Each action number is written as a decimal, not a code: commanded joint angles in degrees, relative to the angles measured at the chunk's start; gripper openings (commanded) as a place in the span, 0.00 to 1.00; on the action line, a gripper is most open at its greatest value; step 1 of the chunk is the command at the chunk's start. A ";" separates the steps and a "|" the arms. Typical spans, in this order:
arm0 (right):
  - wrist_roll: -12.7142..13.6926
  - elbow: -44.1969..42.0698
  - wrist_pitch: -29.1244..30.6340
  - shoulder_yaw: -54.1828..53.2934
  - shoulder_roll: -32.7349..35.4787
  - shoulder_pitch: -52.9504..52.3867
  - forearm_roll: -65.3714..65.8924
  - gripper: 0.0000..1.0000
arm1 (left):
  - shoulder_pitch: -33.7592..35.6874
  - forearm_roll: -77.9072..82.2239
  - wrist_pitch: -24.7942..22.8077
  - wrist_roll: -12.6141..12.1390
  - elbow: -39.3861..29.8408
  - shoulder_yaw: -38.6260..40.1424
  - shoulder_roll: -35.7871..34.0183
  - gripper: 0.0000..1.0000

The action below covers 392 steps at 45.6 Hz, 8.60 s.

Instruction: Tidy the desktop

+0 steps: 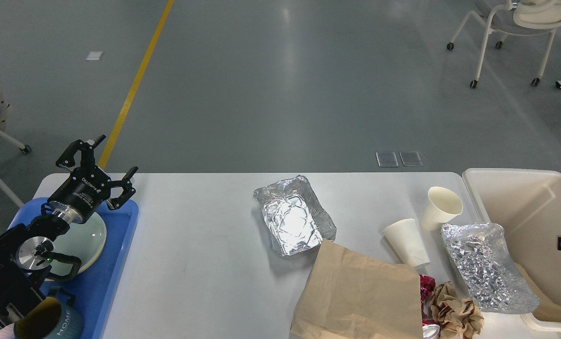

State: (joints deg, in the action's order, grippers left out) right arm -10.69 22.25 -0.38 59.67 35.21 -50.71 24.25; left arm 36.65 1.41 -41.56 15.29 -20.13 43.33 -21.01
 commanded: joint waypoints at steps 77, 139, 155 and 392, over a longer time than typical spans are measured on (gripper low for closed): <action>5.15 70.04 -0.15 12.04 -34.06 -49.23 -21.62 1.00 | 0.00 0.00 -0.01 0.00 0.00 0.00 0.00 1.00; 5.95 70.04 -1.73 6.60 -29.14 -37.01 -36.03 1.00 | 0.00 0.00 -0.01 0.00 0.00 0.00 0.00 1.00; 6.39 66.17 -5.60 3.61 -29.84 -29.54 -36.38 1.00 | 0.00 0.00 -0.01 0.00 0.00 0.00 0.00 1.00; 6.47 48.59 2.22 7.65 -44.53 -37.09 -22.93 1.00 | 0.00 0.00 -0.10 0.00 0.00 0.00 0.00 1.00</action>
State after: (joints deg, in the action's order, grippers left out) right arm -4.28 69.83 1.51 68.47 -10.38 -86.77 2.83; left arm 36.65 1.41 -41.66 15.28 -20.13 43.33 -21.00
